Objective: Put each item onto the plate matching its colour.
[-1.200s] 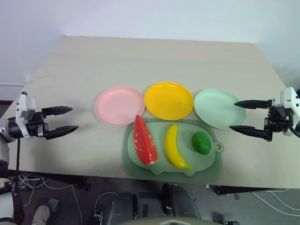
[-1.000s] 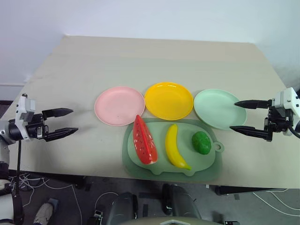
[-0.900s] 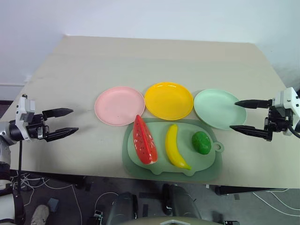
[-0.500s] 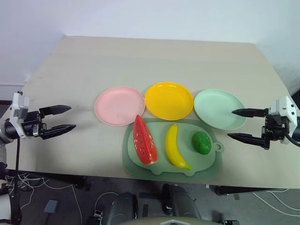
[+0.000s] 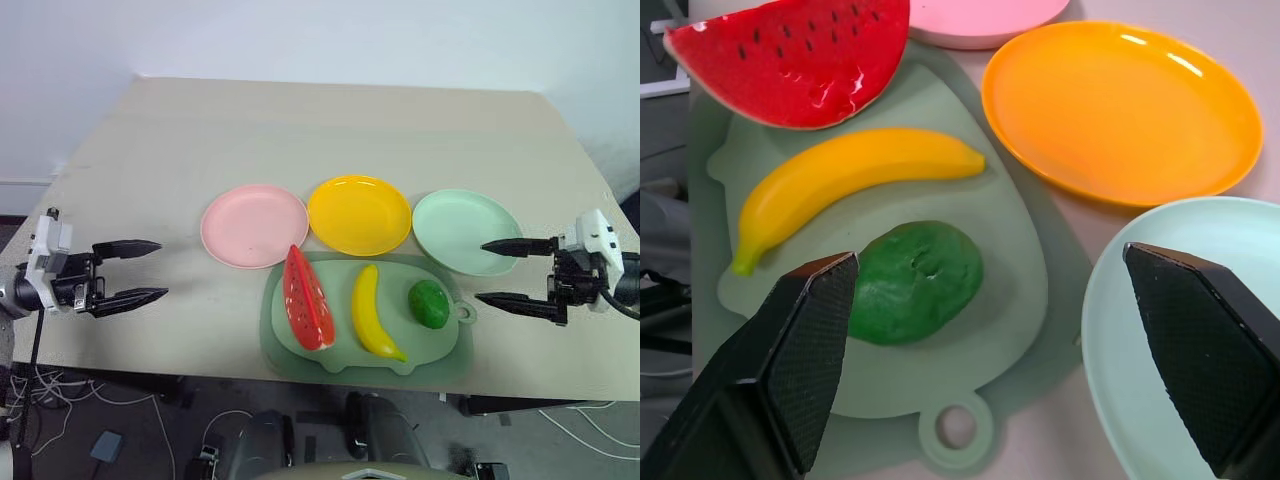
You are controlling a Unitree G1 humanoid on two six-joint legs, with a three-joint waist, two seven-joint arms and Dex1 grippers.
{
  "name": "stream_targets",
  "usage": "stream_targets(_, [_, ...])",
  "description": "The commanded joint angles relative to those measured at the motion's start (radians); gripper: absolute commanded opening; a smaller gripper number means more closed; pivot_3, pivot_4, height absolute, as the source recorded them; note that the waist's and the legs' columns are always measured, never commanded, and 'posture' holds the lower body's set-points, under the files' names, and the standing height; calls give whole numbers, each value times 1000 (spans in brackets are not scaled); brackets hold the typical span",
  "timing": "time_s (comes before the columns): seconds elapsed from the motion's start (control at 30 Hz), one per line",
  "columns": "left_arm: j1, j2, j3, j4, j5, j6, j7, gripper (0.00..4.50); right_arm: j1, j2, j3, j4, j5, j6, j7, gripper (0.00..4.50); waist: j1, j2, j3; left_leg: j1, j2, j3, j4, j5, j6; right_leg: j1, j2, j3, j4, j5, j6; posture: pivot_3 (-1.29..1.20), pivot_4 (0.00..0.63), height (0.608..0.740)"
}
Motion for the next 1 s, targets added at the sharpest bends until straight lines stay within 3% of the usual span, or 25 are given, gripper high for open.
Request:
stream_targets(0.03, [1, -10, 52, -46, -5, -25, 11, 4464, -11, -49, 13, -103, 34, 150, -61, 4500, 1, 0, 0, 0, 0, 0, 0, 0, 0, -1, 0, 0, 0, 0, 0, 0, 150, 739])
stream_targets(0.43, [37, -46, 78, -95, 4, -9, 40, 4464, -82, 117, 131, -414, 166, 701, -528, 4500, 3, -1, -1, -3, 1, -1, 0, 0, 0, -3, 0, 0, 0, 0, 0, 0, 150, 739])
stream_targets(0.7, [24, -58, 69, -99, 6, 3, 51, 4464, -19, 217, 155, -470, 143, 736, -687, 4500, 1, -2, -1, -3, -1, -1, 0, -1, 2, -3, 0, 0, -1, 0, 0, 0, 150, 739])
stream_targets(0.9, [8, -77, 65, -97, 10, 7, 61, 4464, 19, 213, 160, -465, 116, 704, -716, 4500, 1, -2, -1, -3, -2, -1, 0, -1, 2, -3, 0, 0, -1, 0, 0, 0, 150, 739])
stream_targets(1.0, [1, -84, 61, -88, 16, 2, 62, 4500, 21, 197, 166, -459, 91, 669, -707, 3895, 1, -2, -1, -3, -2, -1, 0, -1, 2, -3, 0, 0, -1, 0, 0, 0, 150, 739])
